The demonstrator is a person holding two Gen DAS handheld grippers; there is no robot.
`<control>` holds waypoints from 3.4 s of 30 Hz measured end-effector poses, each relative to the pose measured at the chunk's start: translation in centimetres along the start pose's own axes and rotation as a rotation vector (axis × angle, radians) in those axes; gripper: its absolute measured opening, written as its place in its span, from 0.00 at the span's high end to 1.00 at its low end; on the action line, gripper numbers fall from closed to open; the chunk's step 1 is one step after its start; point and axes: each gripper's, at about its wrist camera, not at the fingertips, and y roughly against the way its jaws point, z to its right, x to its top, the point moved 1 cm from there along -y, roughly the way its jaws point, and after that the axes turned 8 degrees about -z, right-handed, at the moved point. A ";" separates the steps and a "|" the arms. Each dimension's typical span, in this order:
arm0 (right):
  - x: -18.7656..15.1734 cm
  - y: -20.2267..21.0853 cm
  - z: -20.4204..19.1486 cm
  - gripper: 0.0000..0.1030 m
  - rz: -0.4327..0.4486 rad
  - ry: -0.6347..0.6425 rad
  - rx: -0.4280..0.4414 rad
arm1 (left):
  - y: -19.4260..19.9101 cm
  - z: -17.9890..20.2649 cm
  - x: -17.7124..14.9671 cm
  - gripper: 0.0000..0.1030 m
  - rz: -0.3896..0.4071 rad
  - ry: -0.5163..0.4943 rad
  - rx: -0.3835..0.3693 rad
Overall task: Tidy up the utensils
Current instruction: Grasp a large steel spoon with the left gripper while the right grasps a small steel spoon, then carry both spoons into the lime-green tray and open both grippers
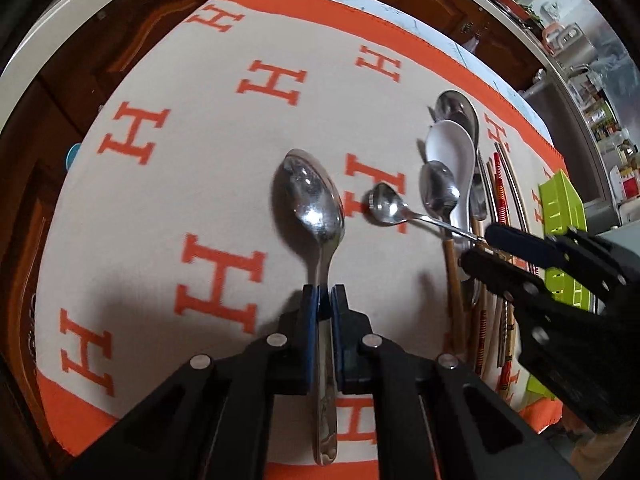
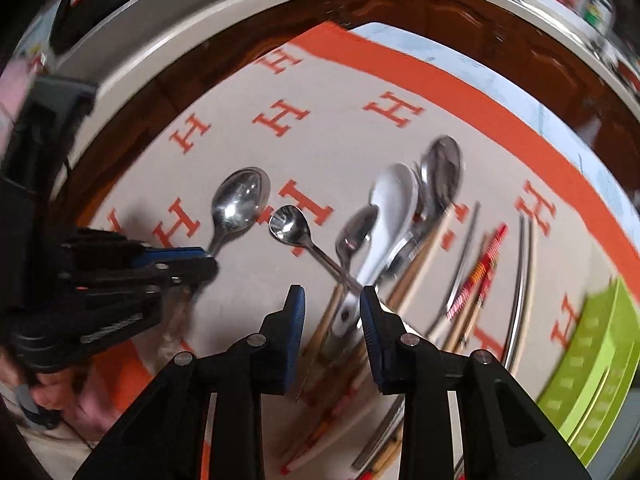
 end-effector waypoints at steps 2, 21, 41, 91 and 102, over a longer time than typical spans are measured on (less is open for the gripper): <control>0.7 -0.8 -0.3 0.72 -0.014 0.032 -0.029 | 0.1 -0.4 -0.1 0.95 0.005 0.003 0.000; 2.6 -4.2 -1.6 0.91 -0.143 0.169 -0.108 | -0.5 -1.0 0.6 0.87 0.006 0.021 -0.053; -1.5 0.0 4.7 0.98 -0.008 -0.311 0.246 | 0.9 1.2 0.0 0.97 0.050 -0.015 -0.069; -26.3 11.6 21.8 0.95 0.255 -0.927 -0.073 | 0.6 32.9 -3.6 1.00 -0.144 -0.656 -0.209; -28.6 13.7 20.3 0.95 0.260 -0.932 -0.070 | 0.5 32.8 -4.6 0.73 -0.051 -0.685 -0.109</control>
